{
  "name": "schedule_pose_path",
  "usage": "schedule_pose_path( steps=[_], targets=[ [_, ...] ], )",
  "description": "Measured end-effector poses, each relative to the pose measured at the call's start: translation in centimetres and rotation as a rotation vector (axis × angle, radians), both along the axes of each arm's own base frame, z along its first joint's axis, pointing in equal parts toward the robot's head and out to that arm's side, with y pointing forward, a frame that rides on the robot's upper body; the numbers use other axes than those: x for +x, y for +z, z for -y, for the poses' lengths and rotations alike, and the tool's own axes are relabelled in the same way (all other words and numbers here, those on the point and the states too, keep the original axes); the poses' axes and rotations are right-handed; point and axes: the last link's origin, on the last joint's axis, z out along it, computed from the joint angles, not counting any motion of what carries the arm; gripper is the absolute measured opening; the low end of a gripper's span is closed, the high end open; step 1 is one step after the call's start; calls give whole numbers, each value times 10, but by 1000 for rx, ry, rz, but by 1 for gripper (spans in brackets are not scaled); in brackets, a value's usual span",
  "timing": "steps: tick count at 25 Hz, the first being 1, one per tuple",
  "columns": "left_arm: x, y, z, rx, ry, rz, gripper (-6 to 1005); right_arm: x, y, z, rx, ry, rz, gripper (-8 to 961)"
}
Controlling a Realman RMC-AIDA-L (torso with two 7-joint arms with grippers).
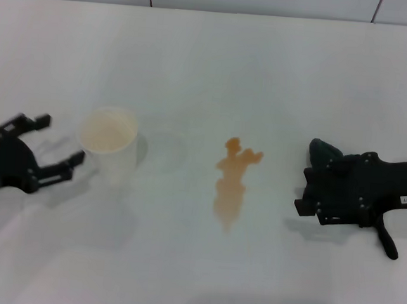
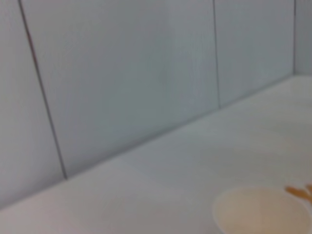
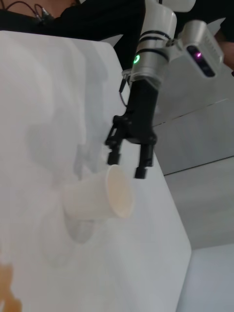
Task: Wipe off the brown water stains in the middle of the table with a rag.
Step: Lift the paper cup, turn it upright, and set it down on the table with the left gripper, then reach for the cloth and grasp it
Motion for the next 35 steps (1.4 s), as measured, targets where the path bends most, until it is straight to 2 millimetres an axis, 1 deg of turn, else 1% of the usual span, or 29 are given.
schedule_pose_path(
  steps=[2, 4, 7, 9, 13, 16, 20, 24, 30, 35],
  targets=[
    [5, 13, 2, 28, -24, 16, 883, -1, 0, 0, 1, 1, -7, 627],
    [11, 20, 1, 37, -61, 28, 884, -2, 0, 0, 3, 2, -14, 627],
    [24, 33, -4, 50, -125, 64, 883, -4, 1, -1, 6, 4, -28, 628],
    [32, 41, -11, 47, -148, 96, 882, -7, 2, -2, 8, 7, -43, 628],
    [50, 60, -25, 2, -184, 137, 880, -21, 8, -4, 21, 28, -87, 628],
    [63, 66, -37, -46, -205, 132, 879, -28, 14, -6, 33, 26, -98, 628],
    [81, 67, -53, -133, -232, 89, 879, -33, 20, -9, 42, 6, -97, 627],
    [95, 61, -61, -244, -266, 39, 880, -36, 22, -12, 44, -8, -91, 625],
    [105, 50, -63, -418, -278, -51, 879, -36, 26, -16, 64, -23, -90, 622],
    [114, 40, -59, -521, -296, -70, 879, -34, 26, -17, 70, -37, -89, 620]
  ],
)
